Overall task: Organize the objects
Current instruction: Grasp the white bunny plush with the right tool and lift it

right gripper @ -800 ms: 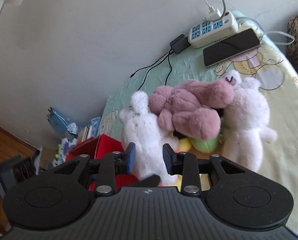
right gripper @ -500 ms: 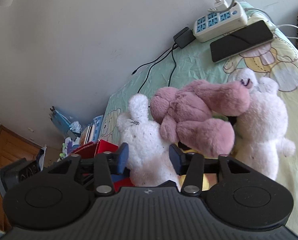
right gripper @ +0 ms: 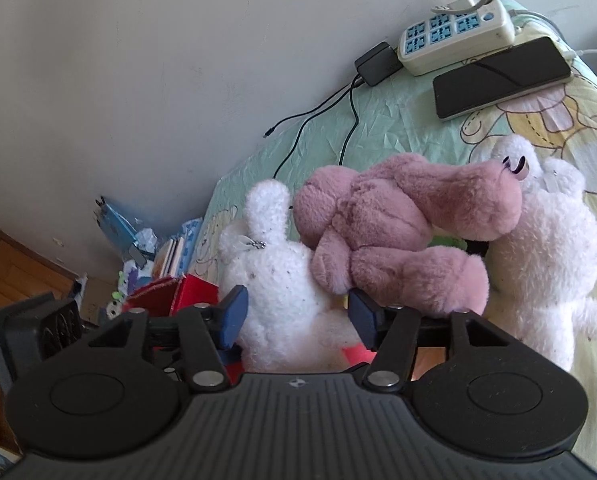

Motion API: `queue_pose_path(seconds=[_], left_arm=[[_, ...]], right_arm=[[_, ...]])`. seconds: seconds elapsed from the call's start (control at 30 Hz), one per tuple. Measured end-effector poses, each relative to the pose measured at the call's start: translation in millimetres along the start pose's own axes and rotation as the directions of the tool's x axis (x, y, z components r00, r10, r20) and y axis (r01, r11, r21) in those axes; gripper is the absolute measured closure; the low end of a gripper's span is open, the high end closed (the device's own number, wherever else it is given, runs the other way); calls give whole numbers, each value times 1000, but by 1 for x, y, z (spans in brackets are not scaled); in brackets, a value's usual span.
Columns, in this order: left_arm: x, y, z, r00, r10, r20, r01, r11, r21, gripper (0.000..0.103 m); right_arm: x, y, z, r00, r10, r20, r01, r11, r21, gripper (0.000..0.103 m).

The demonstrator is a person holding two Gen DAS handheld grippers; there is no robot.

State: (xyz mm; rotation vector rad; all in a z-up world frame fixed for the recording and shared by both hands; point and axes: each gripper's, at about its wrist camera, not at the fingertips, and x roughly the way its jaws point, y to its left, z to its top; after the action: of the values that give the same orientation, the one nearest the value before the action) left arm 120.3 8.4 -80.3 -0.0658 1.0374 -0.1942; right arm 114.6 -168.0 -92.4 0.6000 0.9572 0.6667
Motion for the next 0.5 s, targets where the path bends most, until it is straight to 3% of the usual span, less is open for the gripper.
queue_pose_path(seconds=[0.17,0.23,0.3,0.5], left_arm=[[-2,4,1,1000,-13,12,13,1000,-18,19],[-3,7,0,1000,-16,18,16,1000,-25,27],[-7,9,0,1000,-19,22,20,999,-31,32],[-24,13,-8,999,-46,29,47,998,-46,37]], right_arm=[[8,-2,0,1000,-1,-4,1,1000,1,39],[9,-4,0,1000,7,-9,-7,1000,14,41],[8,-4,-3,999,47,-17,-46,998,31,54],[-6,14,-19,998,61,-12,-61,998,-30,56]])
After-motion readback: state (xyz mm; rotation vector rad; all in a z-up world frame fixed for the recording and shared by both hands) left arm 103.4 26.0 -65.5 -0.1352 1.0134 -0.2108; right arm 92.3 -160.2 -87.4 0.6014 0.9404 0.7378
